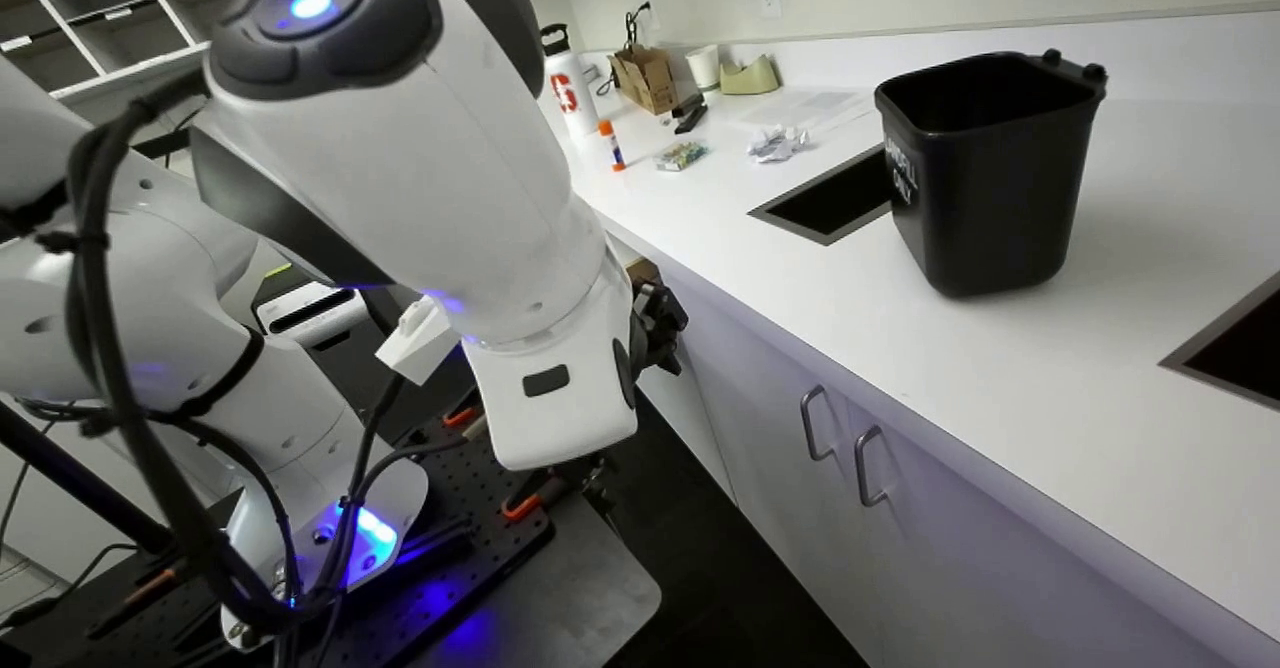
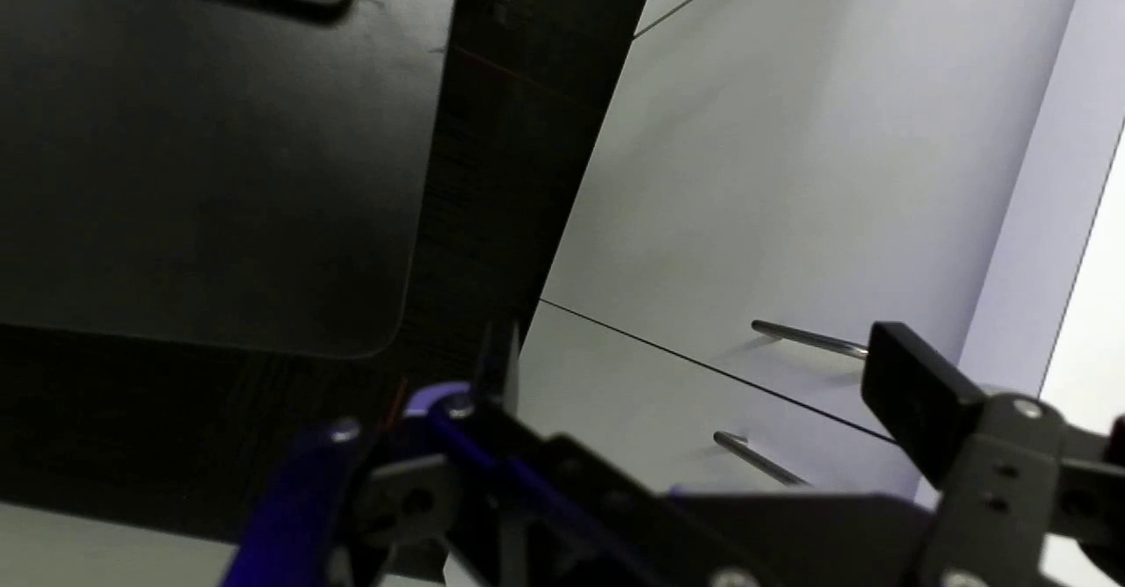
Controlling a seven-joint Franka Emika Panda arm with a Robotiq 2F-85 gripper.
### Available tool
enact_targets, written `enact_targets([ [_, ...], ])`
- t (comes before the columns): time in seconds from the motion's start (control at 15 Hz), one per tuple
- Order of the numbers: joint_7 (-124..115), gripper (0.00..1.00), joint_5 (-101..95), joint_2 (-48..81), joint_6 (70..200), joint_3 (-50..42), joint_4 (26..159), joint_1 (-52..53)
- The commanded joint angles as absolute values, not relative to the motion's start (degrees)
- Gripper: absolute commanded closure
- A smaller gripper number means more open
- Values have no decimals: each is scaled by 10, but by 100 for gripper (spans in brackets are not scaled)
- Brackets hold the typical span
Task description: Open the bottom cabinet door
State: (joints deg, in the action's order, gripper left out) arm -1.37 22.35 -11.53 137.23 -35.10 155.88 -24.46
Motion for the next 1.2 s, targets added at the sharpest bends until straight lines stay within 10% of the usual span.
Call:
enact_targets([
  [0.0,-13,0,226,-115,1371,-342,1557,-253],
  [0.6,71,0,525,109,1157,-424,1397,-282],
  [1.13,127,0,731,374,912,-325,1236,-478],
])
